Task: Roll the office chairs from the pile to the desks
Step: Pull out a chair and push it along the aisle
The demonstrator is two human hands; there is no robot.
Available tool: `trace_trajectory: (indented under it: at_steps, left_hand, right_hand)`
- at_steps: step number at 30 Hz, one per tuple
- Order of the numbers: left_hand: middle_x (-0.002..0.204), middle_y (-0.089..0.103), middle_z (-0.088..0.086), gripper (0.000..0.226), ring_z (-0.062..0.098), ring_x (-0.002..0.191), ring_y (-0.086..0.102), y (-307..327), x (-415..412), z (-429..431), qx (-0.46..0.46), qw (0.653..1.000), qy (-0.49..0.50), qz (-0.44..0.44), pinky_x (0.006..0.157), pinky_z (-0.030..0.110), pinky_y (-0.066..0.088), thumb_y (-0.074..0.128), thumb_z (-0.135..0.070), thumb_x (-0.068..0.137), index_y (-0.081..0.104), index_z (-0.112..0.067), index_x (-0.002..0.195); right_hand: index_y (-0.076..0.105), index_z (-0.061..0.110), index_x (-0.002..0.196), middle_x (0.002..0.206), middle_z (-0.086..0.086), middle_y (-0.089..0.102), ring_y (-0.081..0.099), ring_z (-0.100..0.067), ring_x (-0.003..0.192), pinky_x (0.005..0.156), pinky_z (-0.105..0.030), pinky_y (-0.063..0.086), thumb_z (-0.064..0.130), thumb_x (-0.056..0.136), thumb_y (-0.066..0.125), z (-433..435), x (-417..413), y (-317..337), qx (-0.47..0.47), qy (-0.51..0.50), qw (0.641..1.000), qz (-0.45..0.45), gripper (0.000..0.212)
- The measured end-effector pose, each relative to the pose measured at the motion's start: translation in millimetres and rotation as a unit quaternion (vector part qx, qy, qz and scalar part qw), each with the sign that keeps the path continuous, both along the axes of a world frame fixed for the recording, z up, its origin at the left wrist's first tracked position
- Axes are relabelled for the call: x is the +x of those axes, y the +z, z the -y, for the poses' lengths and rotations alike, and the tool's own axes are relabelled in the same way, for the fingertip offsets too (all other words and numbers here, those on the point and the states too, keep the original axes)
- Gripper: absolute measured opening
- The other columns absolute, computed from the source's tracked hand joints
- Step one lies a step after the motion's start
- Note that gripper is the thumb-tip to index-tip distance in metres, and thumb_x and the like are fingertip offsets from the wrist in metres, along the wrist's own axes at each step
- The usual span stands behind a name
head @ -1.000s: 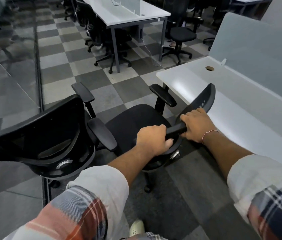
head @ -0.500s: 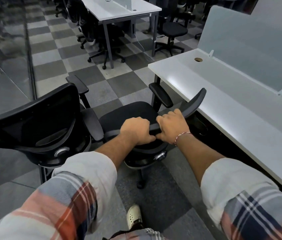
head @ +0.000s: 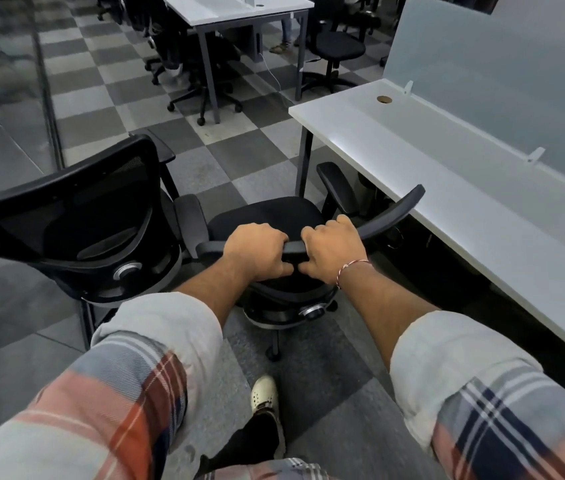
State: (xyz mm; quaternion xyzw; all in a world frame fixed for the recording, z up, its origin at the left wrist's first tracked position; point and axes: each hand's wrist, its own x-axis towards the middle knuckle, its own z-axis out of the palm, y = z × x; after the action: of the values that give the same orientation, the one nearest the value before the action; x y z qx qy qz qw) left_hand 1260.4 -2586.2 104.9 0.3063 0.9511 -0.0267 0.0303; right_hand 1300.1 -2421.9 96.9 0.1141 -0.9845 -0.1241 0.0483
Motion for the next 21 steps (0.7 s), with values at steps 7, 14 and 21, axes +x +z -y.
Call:
trace_trajectory:
  at_steps: [7,14,21]
  left_hand:
    - [0.063,0.050,-0.009,0.031,0.011,0.054,0.046,2,45,-10,0.022,0.998,-0.065,-0.001,0.056,0.030,0.038,0.059,-0.058,0.080,0.055,-0.028,0.073]
    - [0.063,0.053,-0.009,0.032,0.013,0.058,0.052,2,84,0,0.036,0.989,-0.142,0.009,0.057,0.030,0.043,0.059,-0.058,0.080,0.049,-0.030,0.068]
    - [0.062,0.049,-0.010,0.032,0.016,0.061,0.052,-1,109,31,0.010,0.976,-0.217,-0.017,0.057,0.031,0.039,0.059,-0.060,0.077,0.052,-0.030,0.070]
  right_hand:
    - [0.041,0.023,0.083,0.070,0.003,0.061,0.056,-0.021,0.069,0.070,-0.037,0.030,0.065,0.077,0.058,-12,56,2,0.032,-0.028,0.999,-0.001,0.046]
    - [0.040,0.023,0.084,0.071,0.004,0.059,0.050,-0.020,0.067,0.070,-0.037,0.030,0.063,0.079,0.058,11,123,5,0.032,-0.113,0.993,0.000,0.044]
    - [0.038,0.021,0.084,0.076,0.001,0.064,0.061,-0.023,0.076,0.072,-0.038,0.027,0.061,0.078,0.061,63,178,0,0.012,-0.204,0.979,-0.012,0.046]
